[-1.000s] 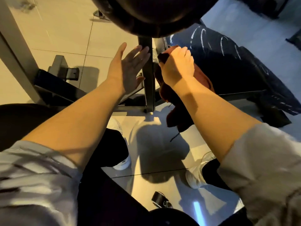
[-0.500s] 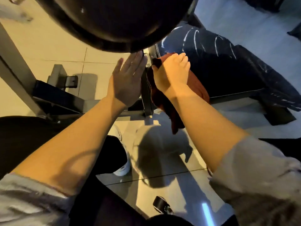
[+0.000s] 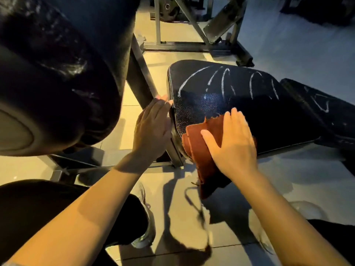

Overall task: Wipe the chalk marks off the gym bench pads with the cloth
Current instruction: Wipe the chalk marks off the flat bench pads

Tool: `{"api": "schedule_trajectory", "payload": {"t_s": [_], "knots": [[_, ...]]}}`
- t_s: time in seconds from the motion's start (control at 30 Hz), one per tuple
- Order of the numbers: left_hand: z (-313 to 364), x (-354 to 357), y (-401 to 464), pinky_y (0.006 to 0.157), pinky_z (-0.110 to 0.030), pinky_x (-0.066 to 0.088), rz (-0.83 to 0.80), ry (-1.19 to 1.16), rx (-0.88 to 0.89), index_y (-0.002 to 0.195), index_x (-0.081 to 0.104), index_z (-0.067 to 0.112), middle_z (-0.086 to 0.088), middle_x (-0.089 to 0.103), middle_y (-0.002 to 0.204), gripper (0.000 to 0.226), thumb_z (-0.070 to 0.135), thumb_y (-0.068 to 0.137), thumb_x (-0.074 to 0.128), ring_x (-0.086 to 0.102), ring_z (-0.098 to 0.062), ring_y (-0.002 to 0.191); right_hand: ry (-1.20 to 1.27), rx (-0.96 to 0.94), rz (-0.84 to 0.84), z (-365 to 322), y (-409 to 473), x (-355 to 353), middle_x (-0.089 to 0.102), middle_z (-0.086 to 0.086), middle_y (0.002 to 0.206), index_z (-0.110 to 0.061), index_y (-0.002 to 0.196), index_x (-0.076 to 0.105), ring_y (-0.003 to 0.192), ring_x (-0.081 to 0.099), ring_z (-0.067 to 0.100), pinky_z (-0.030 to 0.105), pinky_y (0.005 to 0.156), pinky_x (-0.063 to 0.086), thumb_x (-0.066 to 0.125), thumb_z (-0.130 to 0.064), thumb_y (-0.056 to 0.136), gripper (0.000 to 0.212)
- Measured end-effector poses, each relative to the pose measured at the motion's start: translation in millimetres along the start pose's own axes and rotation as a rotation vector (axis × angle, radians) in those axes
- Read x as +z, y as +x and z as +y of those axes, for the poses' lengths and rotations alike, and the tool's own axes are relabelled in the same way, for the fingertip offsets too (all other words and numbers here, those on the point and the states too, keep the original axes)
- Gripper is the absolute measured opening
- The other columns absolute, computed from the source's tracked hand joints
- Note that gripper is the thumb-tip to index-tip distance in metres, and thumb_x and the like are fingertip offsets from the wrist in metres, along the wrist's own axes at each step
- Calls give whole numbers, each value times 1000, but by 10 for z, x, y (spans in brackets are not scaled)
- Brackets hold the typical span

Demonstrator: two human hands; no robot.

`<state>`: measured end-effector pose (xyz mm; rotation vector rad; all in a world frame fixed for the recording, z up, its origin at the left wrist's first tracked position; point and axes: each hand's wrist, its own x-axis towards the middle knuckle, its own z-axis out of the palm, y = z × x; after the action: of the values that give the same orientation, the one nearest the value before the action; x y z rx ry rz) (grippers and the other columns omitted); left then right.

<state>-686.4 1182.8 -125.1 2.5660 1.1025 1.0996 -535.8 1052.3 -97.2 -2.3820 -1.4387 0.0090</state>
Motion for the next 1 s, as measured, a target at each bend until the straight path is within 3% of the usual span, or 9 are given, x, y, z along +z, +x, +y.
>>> {"api": "schedule_trajectory", "payload": {"t_s": [0.1, 0.23, 0.33, 0.5, 0.67, 0.77, 0.87, 1.0], "knots": [[47, 83, -81, 106, -49, 40, 34, -74, 5, 131, 52, -4, -19, 55, 134, 44, 19, 97, 36, 47, -32, 131, 50, -111, -31, -60, -265, 33, 23, 6, 160, -13, 153, 24, 148, 15, 19, 29, 119, 0, 20, -57, 94, 74], [181, 49, -115, 111, -43, 36, 58, -208, 24, 131, 53, -2, -19, 53, 136, 45, 23, 99, 33, 47, -29, 131, 32, -247, -147, -186, -66, 19, 11, 4, 163, -14, 155, 15, 150, 5, 18, 32, 122, -2, 20, -52, 98, 68], [275, 44, -74, 116, -33, 28, 74, -299, 19, 131, 54, 4, -11, 51, 139, 45, 28, 100, 32, 41, -16, 134, 15, -292, -222, -98, 197, 6, 2, 5, 164, -13, 156, 7, 150, -1, 18, 34, 122, -2, 24, -53, 101, 70], [652, 91, 81, 115, -43, 27, -24, -292, 13, 133, 54, 17, 10, 45, 141, 45, 37, 98, 35, 37, -8, 137, -21, -59, -225, 585, 711, -35, -3, 8, 164, -11, 155, 3, 150, -3, 20, 36, 122, -3, 21, -63, 97, 80], [821, 229, 129, 118, -43, 18, -131, -64, 40, 137, 52, 21, 7, 44, 147, 50, 44, 98, 30, 27, -7, 142, -107, 273, -165, 1594, 994, -274, 2, 12, 163, -9, 156, 3, 150, 4, 23, 39, 122, 3, 22, -59, 99, 78], [846, 264, 147, 118, -42, 20, -80, -59, -2, 137, 52, 20, 6, 47, 145, 50, 42, 98, 30, 30, -11, 142, -112, 326, -140, 1637, 964, -303, 3, 14, 163, -10, 156, 1, 150, 4, 25, 40, 122, 2, 21, -56, 100, 75], [856, 273, 147, 118, -43, 21, 16, -150, -45, 135, 53, 17, 3, 50, 142, 47, 36, 98, 31, 34, -15, 140, -108, 207, -183, 1238, 787, -255, -3, 13, 163, -12, 155, -3, 150, -3, 24, 39, 122, -3, 18, -54, 101, 72], [845, 242, 120, 118, -32, 16, 85, -286, -84, 137, 49, 17, -1, 50, 141, 45, 33, 98, 32, 37, -16, 138, -64, -161, -215, 382, 498, -85, -4, 12, 163, -13, 155, -4, 150, -6, 22, 37, 121, -8, 23, -48, 103, 68]]}}
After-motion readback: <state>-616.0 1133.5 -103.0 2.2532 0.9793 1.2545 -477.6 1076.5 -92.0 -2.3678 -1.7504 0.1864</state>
